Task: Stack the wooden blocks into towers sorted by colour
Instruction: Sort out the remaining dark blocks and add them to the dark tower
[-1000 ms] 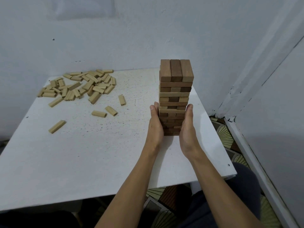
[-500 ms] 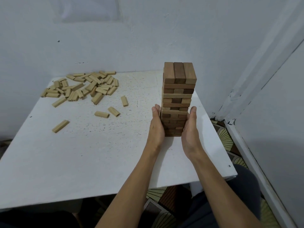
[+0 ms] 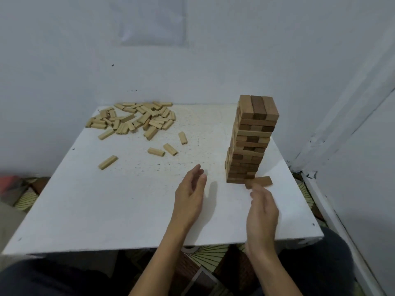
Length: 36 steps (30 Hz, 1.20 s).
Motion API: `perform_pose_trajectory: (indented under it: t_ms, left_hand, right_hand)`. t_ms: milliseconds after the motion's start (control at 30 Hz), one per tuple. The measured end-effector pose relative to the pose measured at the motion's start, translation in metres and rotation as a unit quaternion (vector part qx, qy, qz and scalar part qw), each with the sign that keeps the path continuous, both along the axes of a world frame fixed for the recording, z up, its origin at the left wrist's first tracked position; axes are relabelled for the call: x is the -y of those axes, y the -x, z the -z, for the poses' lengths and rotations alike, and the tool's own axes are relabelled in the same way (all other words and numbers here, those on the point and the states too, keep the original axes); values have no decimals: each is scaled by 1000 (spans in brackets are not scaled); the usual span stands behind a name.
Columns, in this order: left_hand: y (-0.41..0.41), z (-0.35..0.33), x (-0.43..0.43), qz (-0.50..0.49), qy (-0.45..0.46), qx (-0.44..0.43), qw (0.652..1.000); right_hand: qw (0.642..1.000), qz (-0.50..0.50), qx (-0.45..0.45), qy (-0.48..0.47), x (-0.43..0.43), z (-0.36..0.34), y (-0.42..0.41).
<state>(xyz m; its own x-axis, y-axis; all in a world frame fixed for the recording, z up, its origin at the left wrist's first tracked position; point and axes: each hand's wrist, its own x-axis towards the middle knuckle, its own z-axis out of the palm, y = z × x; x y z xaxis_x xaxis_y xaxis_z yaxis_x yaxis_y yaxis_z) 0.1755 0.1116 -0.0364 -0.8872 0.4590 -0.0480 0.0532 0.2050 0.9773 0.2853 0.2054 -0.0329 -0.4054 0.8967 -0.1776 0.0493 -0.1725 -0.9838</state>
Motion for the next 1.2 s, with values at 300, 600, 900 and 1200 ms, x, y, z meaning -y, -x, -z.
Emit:
perform_pose_trajectory:
  t_ms: [300,600,900,1200]
  left_hand:
    - [10,-1,39,-2,22,-3,1000]
    - [8,4,25,-4,29,-22,999]
    - [-4,-4,-23,57,-7,6,998]
    - [-12,-23,-68,84,-139,97,982]
  right_hand:
    - [998,45,33,-9,-23,-11,23]
    - [998,32,45,-15,-34,-11,27]
    - [995,-60,46,-67,-47,-19,29]
    - [983,-168,-62,-30,-58,-16,38]
